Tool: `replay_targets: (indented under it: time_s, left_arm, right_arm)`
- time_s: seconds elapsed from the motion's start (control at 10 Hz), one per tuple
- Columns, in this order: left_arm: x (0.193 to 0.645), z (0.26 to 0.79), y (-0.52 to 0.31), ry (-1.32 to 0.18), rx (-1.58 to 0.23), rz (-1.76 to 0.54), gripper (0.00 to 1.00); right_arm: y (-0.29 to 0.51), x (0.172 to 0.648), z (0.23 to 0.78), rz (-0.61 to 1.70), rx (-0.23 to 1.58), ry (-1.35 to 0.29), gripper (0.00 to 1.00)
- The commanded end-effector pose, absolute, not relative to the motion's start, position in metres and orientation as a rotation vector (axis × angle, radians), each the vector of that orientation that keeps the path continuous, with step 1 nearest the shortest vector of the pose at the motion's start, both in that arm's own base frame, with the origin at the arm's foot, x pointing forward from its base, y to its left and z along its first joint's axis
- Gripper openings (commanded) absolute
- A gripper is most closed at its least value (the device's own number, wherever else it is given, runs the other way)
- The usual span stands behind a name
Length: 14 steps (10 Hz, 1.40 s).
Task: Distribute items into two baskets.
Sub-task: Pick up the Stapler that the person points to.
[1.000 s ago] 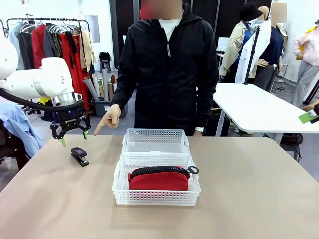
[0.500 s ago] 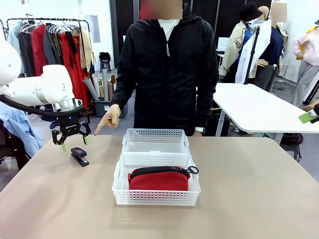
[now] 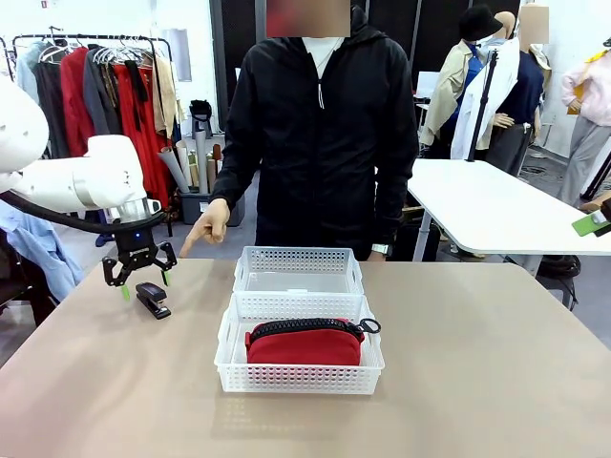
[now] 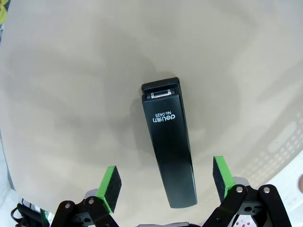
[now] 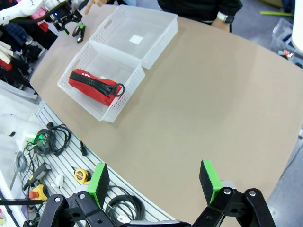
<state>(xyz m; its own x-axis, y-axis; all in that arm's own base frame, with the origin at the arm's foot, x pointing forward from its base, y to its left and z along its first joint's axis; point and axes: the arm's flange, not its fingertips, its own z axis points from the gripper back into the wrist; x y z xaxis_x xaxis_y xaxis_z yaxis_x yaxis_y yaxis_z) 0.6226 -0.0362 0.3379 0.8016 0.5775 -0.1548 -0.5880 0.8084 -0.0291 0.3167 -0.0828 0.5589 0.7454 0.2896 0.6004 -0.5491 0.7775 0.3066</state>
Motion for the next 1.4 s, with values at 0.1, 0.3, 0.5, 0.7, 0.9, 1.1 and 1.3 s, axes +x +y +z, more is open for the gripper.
replay_targets:
  time_s: [0.1, 0.3, 0.5, 0.7, 0.9, 1.1, 1.3]
  left_arm:
    - [0.620, 0.325, -0.038, 0.134, -0.081, 0.645, 1.00]
    - [0.620, 0.321, -0.037, 0.141, -0.080, 0.644, 0.98]
    - [0.619, 0.322, -0.038, 0.150, -0.074, 0.637, 0.88]
    - [0.619, 0.321, -0.038, 0.157, -0.075, 0.631, 0.77]
    - [0.619, 0.320, -0.037, 0.166, -0.079, 0.616, 0.63]
    - [0.618, 0.318, -0.038, 0.169, -0.076, 0.612, 0.44]
    - [0.617, 0.318, -0.038, 0.175, -0.078, 0.602, 0.25]
  right_arm:
    - [-0.082, 0.317, 0.561, 0.482, 0.492, -0.559, 1.00]
    - [-0.082, 0.317, 0.561, 0.482, 0.492, -0.559, 1.00]
    - [-0.082, 0.317, 0.561, 0.482, 0.492, -0.559, 1.00]
    - [-0.082, 0.317, 0.561, 0.482, 0.492, -0.559, 1.00]
    - [-0.082, 0.317, 0.561, 0.482, 0.492, -0.559, 1.00]
    - [-0.082, 0.317, 0.561, 0.482, 0.492, -0.559, 1.00]
    - [-0.082, 0.317, 0.561, 0.482, 0.492, -0.559, 1.00]
